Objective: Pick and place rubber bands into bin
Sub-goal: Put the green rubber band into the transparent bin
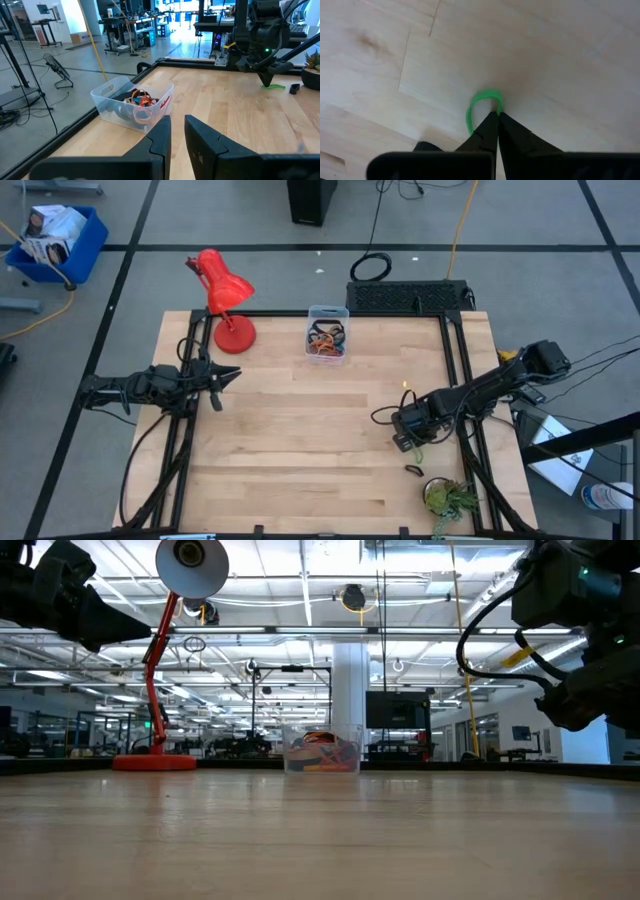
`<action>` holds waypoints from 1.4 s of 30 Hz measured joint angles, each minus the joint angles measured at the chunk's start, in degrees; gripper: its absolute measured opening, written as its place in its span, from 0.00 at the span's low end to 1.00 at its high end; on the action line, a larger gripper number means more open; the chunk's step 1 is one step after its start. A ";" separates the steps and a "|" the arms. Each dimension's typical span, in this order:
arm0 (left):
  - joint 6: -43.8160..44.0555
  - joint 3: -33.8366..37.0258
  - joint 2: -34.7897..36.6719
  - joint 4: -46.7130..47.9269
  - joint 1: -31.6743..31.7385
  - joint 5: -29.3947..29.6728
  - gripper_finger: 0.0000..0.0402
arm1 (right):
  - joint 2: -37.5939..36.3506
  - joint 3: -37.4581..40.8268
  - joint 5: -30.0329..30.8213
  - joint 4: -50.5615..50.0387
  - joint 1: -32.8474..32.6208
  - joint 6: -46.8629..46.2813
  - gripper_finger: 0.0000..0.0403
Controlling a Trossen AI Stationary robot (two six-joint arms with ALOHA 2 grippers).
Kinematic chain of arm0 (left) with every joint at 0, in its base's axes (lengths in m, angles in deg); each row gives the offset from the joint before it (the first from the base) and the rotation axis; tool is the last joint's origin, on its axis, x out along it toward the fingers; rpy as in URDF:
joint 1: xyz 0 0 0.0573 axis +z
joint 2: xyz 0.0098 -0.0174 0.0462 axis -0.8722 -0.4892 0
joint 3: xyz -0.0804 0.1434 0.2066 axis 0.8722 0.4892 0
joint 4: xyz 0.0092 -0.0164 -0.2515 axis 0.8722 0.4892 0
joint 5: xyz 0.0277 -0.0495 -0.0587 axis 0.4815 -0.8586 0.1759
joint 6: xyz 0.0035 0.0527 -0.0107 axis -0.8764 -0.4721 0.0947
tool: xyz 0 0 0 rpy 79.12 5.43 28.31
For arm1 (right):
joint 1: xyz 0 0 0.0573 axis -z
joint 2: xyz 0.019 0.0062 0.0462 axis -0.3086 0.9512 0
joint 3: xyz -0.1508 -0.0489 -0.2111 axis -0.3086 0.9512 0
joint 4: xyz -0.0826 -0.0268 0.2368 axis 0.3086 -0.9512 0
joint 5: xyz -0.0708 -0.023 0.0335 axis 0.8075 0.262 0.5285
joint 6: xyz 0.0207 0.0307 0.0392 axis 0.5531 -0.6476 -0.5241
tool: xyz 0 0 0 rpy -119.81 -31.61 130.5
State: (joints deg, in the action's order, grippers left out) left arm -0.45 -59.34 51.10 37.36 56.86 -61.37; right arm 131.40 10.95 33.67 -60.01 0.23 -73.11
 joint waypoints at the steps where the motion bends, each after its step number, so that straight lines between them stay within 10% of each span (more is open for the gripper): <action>1: -0.02 0.01 0.00 0.00 0.02 0.00 0.16 | -0.65 -0.26 0.51 0.22 -0.02 0.31 0.00; 16: -0.10 0.02 0.00 -0.02 0.02 0.00 0.16 | -21.27 -3.51 37.10 5.43 0.12 8.09 0.00; 30: -0.02 0.02 0.00 -1.46 0.02 0.00 0.16 | -32.95 -3.51 75.54 34.76 0.18 51.85 0.00; 42: 0.24 0.02 0.02 -1.49 0.02 0.00 0.16 | -33.65 -3.53 65.66 61.06 3.40 81.62 0.00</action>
State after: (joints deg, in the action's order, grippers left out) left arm -0.21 -59.32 51.12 35.88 56.88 -61.37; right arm 97.76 7.42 99.33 1.05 3.64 8.51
